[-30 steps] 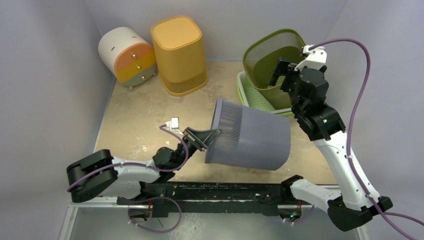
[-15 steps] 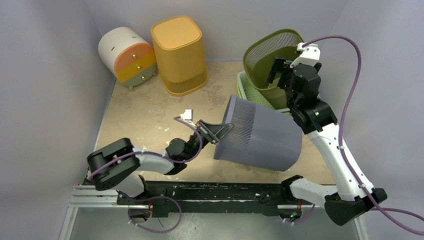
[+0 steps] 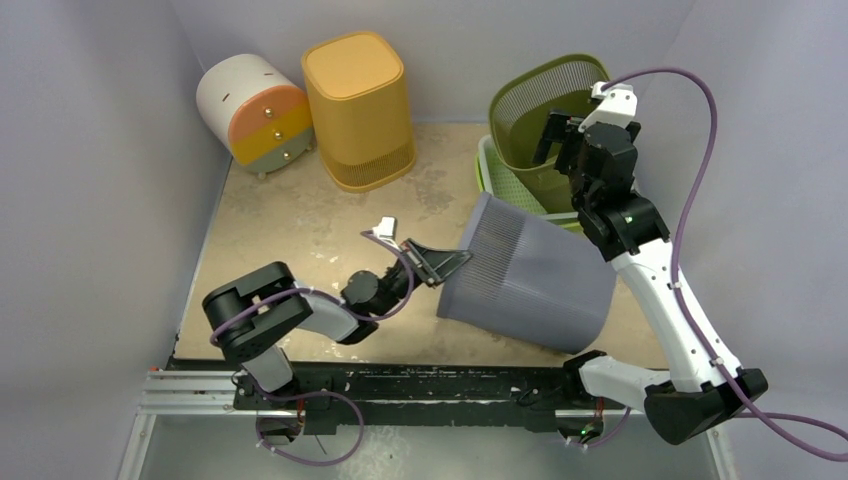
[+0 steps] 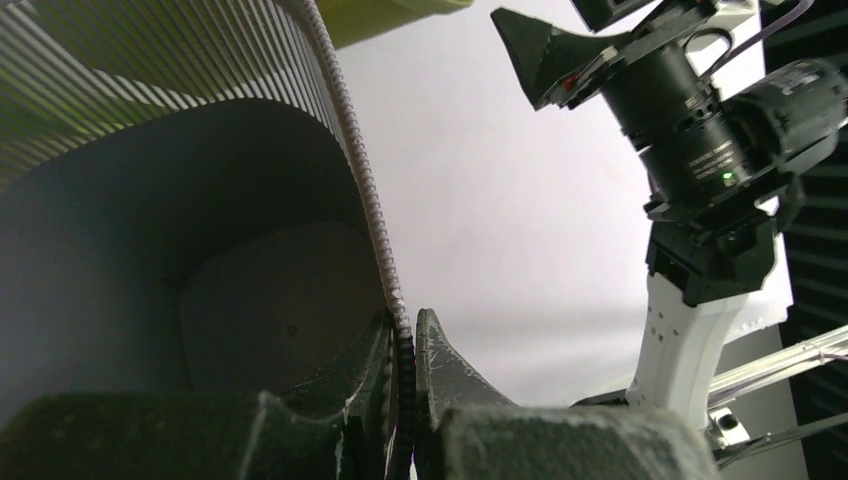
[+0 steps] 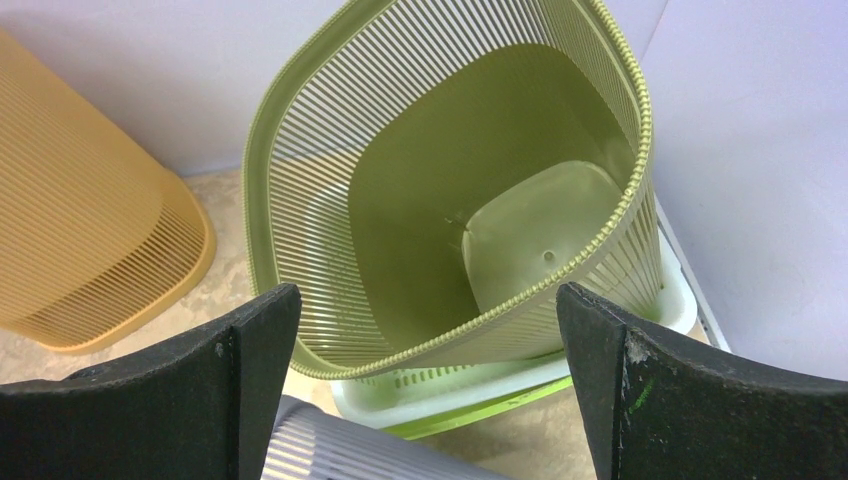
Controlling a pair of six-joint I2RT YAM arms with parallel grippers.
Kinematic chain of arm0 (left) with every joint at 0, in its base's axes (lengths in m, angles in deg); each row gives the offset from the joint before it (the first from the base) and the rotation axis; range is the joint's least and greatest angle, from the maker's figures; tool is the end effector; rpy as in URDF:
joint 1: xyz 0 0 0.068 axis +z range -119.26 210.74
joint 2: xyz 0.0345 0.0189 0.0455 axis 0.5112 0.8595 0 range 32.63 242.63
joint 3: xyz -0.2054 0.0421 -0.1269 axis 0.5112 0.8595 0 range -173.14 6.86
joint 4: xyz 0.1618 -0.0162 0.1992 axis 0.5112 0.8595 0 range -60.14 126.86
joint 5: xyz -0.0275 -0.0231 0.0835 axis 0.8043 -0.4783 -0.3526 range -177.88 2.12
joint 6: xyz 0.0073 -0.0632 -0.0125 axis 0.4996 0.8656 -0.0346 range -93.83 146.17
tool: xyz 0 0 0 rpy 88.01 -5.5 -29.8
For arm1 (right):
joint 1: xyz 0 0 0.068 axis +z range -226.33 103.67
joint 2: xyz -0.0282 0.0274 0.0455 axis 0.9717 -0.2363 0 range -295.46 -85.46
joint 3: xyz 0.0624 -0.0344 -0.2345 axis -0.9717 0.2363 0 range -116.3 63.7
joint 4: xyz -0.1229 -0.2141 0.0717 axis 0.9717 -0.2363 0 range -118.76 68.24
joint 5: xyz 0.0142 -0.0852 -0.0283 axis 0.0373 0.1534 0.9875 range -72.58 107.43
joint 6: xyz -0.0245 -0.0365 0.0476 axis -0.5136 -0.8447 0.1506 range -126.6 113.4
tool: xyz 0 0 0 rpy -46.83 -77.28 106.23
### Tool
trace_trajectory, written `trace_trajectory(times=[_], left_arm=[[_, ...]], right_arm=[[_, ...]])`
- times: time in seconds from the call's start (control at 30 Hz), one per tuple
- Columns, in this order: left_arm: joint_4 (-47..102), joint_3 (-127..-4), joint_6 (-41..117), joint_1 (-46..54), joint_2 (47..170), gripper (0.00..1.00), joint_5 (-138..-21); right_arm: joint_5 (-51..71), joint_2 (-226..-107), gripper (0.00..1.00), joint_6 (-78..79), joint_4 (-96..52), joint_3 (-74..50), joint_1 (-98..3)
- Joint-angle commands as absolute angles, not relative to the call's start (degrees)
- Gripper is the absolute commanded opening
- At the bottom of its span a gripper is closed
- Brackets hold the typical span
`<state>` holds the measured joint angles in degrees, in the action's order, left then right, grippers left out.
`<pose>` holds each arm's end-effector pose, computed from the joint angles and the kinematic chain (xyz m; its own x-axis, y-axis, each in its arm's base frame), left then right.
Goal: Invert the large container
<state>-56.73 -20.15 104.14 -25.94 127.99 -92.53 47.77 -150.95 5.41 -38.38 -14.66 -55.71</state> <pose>0.1707 -0.2522 0.1854 -0.7374 -0.6529 -0.1731 0.3329 -0.1284 -0.9342 0.2530 0.0680 0.4319 -0.0250 0.1826 -0.9829 0.1768 0.9685 0.1754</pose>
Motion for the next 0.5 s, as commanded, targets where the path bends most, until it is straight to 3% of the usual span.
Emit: trace_trajectory(times=[0.0, 0.27, 0.47], left_arm=[[-69.0, -10.6, 106.5, -19.6, 123.9, 0.00, -95.7], [-69.0, 2.6, 109.9, -7.6, 116.2, 0.00, -92.8], [-68.9, 2.9, 114.8, -6.0, 105.9, 0.00, -92.1]], right_arm=[[46.4, -150.1, 1.00, 4.8, -34.5, -13.3, -56.3], [45.2, -150.9, 1.00, 5.6, -33.5, -11.6, -56.8], [45.8, -150.9, 1.00, 5.4, -33.9, -12.4, -57.3]])
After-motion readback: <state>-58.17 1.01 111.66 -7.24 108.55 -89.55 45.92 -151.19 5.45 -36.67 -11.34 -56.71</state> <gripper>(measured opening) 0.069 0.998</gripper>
